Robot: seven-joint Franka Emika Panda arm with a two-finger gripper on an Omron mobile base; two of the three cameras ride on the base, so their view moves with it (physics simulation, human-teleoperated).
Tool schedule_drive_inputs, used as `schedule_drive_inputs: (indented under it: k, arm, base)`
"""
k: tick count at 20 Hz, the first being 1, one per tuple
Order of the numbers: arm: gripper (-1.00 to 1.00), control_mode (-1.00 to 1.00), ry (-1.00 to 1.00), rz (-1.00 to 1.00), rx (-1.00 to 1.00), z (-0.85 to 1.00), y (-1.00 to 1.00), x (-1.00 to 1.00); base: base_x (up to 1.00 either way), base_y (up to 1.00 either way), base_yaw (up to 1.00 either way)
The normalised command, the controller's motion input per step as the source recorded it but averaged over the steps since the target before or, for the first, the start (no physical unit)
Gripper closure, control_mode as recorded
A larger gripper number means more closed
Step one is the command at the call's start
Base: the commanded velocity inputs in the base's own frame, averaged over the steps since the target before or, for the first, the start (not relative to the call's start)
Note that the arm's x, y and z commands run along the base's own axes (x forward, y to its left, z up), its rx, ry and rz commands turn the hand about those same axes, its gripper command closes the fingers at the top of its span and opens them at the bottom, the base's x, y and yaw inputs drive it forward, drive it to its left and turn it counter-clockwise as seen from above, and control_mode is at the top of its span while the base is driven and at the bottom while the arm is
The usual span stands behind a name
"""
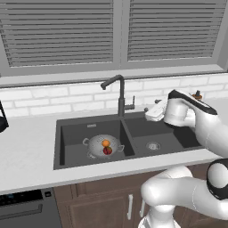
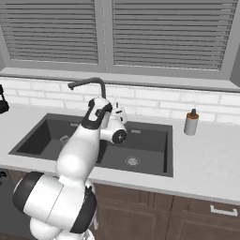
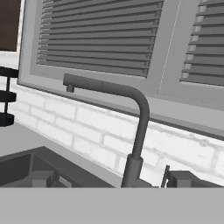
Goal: Put the colander in the sink, put the mango, tangerine in the colander, and turn on the sink faucet and pour water over the colander.
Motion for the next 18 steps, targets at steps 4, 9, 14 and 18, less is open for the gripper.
schedule_drive_inputs:
  k: [4,9,14,18]
  arm:
    - [-1.0,-1.0,0.01,-0.09,0.0,0.0,-0.03,0.44]
    - [-1.0,-1.0,0.02,-0.07,0.01,0.05,-0.12,0.39]
    - [-1.0,-1.0,0.0,-0.02,0.0,-0.05,-0.21,0.28]
    - [-1.0,-1.0,0.01,0.0,0.0,-0.08,-0.22,0.36]
  base:
    - [0.0,0.0,0.0]
    - [0.0,0.0,0.0]
    - [0.0,0.0,0.0]
    - [0.0,0.0,0.0]
